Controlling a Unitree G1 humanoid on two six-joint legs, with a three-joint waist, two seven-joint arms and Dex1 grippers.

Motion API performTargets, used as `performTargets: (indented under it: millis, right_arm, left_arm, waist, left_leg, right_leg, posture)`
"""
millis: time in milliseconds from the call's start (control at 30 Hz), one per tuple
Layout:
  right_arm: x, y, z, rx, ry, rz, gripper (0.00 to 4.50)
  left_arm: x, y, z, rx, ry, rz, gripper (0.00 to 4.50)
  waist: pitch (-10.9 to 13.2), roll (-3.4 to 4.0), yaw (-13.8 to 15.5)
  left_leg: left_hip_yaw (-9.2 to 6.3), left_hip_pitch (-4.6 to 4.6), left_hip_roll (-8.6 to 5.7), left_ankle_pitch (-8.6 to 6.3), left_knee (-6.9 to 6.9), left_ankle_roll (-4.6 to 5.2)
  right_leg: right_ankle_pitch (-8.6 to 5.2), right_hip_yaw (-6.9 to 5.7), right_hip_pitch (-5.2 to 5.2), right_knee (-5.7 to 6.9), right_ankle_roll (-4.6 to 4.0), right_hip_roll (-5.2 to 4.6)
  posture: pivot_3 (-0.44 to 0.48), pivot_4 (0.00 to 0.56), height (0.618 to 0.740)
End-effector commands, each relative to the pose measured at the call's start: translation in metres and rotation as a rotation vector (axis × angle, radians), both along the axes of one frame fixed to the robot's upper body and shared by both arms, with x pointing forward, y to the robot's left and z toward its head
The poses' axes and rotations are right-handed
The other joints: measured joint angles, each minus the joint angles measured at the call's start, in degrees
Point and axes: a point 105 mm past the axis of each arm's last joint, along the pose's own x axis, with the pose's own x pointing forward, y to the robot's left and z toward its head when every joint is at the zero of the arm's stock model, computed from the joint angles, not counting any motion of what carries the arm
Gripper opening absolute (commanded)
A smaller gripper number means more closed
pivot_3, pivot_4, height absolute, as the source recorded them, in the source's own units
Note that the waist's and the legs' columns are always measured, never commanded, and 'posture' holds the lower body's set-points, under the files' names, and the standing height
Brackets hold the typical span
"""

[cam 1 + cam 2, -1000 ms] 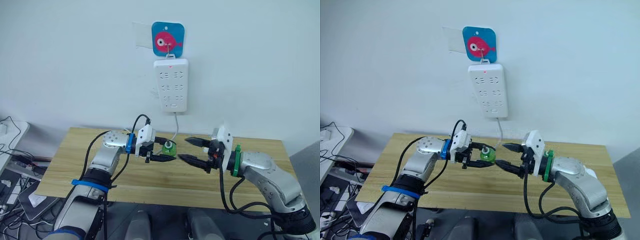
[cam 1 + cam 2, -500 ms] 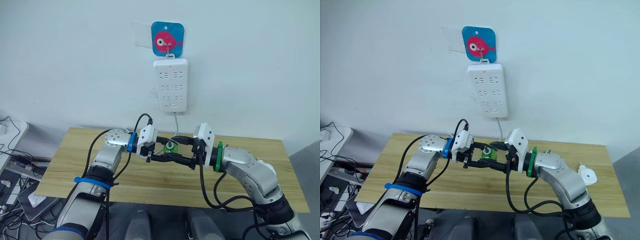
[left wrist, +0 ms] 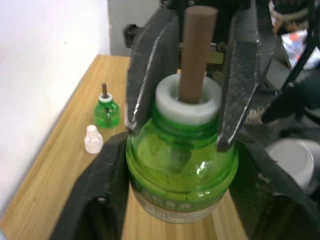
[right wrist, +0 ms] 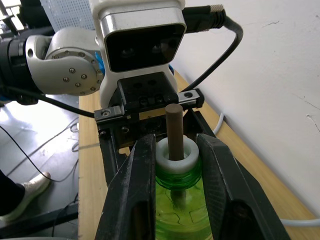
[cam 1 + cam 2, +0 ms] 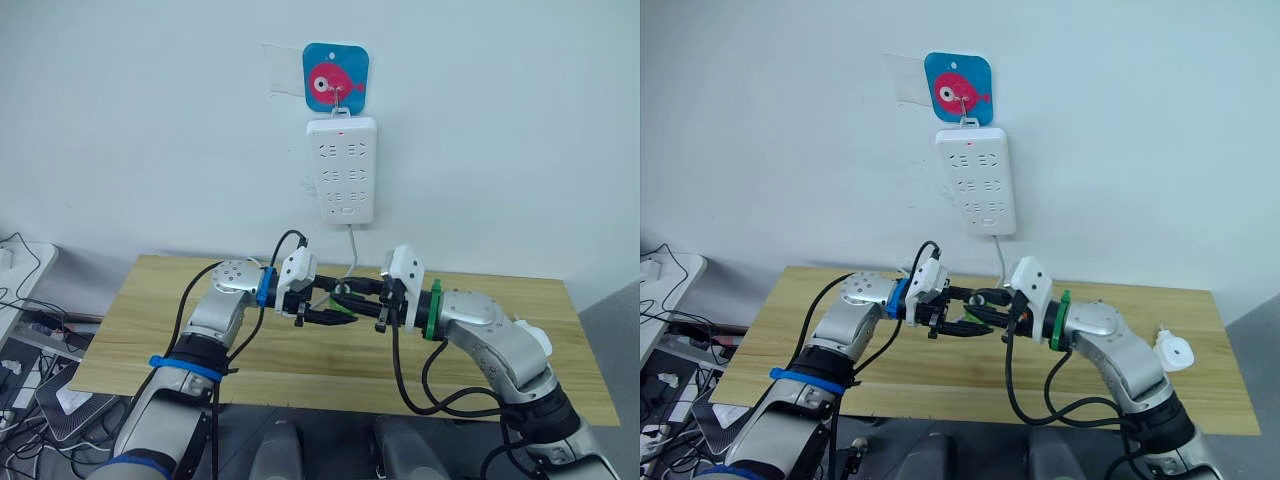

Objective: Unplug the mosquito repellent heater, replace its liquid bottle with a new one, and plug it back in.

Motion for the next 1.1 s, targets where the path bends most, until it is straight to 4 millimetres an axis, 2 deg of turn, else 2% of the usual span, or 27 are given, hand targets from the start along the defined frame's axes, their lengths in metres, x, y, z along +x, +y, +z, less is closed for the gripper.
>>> performTargets:
  millis: [33,100,200,400,533,667,1100]
  right_arm:
    - [0.004,-0.019,0.027,0.144,0.007,-0.111,0.85]
    - [0.008,-0.036,0.036,0.261,0.072,-0.208,0.85]
    - [0.011,-0.064,0.049,0.468,0.184,-0.354,0.85]
    - [0.012,-0.092,0.065,0.805,0.354,-0.488,0.85]
    - [0.013,-0.097,0.072,0.958,0.443,-0.524,0.85]
    - [0.014,-0.094,0.080,0.996,0.470,-0.521,0.85]
    - [0.006,-0.074,0.091,1.030,0.536,-0.444,0.85]
  left_arm:
    - [-0.001,-0.007,0.024,-0.102,-0.030,-0.012,3.80]
    - [0.002,-0.011,0.034,-0.160,-0.030,0.012,4.45]
    - [0.005,-0.017,0.046,-0.236,-0.037,0.050,4.50]
    - [0.007,-0.037,0.063,-0.350,-0.189,0.108,4.50]
    - [0.013,-0.049,0.070,-0.388,-0.337,0.172,4.50]
    - [0.020,-0.058,0.077,-0.448,-0.403,0.253,4.50]
    - [0.024,-0.074,0.087,-0.554,-0.415,0.332,4.50]
  waist:
    - [0.00,0.00,0.01]
    - [0.00,0.00,0.03]
    - [0.00,0.00,0.01]
    - [0.00,0.00,-0.14]
    - [0.00,0.00,-0.76]
    - [0.00,0.00,-1.39]
    - [0.00,0.00,-1.59]
  left_leg:
    - [0.00,-0.01,0.00,0.00,0.00,0.00]
    - [0.00,-0.02,0.00,0.00,-0.01,0.00]
    - [-0.03,-0.04,0.02,0.00,-0.01,0.00]
    - [0.01,-0.02,0.01,0.00,-0.03,0.00]
    - [0.07,-0.01,0.01,0.00,-0.06,0.00]
    - [0.10,-0.02,0.00,0.00,-0.05,0.00]
    - [0.10,-0.08,0.00,0.00,-0.12,0.00]
  right_leg:
    - [0.00,0.00,0.00,0.00,0.00,0.00]
    - [0.00,0.00,0.01,-0.01,0.00,-0.01]
    - [0.00,-0.02,0.01,-0.02,0.00,-0.01]
    - [0.00,0.02,0.01,-0.01,0.00,-0.01]
    - [0.00,0.08,0.00,-0.02,0.00,-0.01]
    - [0.00,0.10,0.00,-0.04,0.00,-0.01]
    - [0.00,0.08,0.00,-0.23,0.01,-0.01]
  posture:
    - [0.041,0.162,0.740]
    - [0.029,0.164,0.740]
    - [0.018,0.163,0.740]
    - [-0.016,0.158,0.740]
    - [-0.024,0.157,0.740]
    - [-0.038,0.157,0.740]
    - [-0.035,0.156,0.740]
